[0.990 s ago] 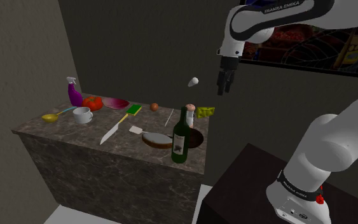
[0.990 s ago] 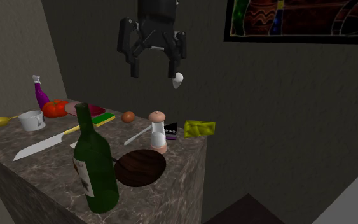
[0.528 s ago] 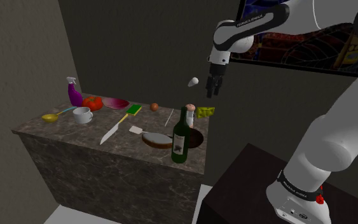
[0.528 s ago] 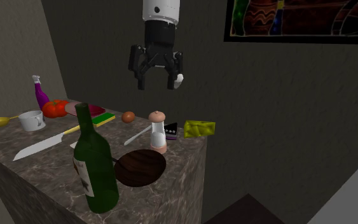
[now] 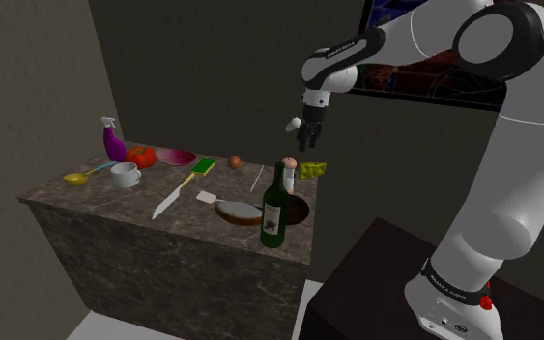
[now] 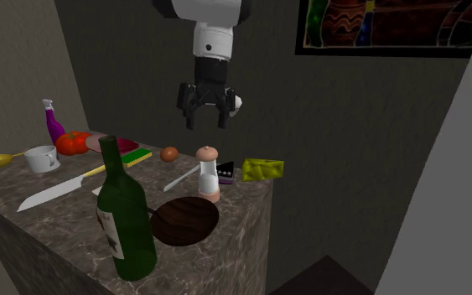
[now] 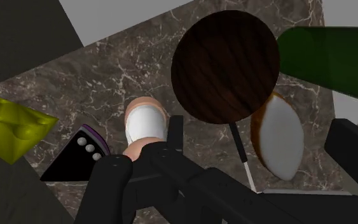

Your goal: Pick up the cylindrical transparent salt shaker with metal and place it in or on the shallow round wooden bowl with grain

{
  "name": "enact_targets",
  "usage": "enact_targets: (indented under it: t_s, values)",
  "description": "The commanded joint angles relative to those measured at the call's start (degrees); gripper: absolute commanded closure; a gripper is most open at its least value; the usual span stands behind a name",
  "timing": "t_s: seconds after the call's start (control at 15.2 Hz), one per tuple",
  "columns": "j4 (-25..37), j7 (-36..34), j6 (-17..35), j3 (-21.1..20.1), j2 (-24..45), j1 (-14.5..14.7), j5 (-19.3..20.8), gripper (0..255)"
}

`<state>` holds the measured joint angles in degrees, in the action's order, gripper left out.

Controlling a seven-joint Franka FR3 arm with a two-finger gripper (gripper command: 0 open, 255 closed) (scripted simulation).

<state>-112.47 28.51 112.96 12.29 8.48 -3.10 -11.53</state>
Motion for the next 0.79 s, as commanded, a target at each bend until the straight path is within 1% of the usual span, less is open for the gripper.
enact_targets:
  t_s: [0.0, 0.33, 0.66, 0.73]
  values:
    - [3.7, 1.6, 0.9, 0.1, 4.8, -0.7, -1.4, 0]
    - [15.2, 4.5, 0.6, -0.5, 16.3, -2.9, -4.4, 0]
    - [29.8, 6.0, -1.8, -1.5, 28.8, -5.6, -6.6, 0]
    - [29.9, 6.0, -1.8, -1.6, 28.8, -5.7, -6.6, 0]
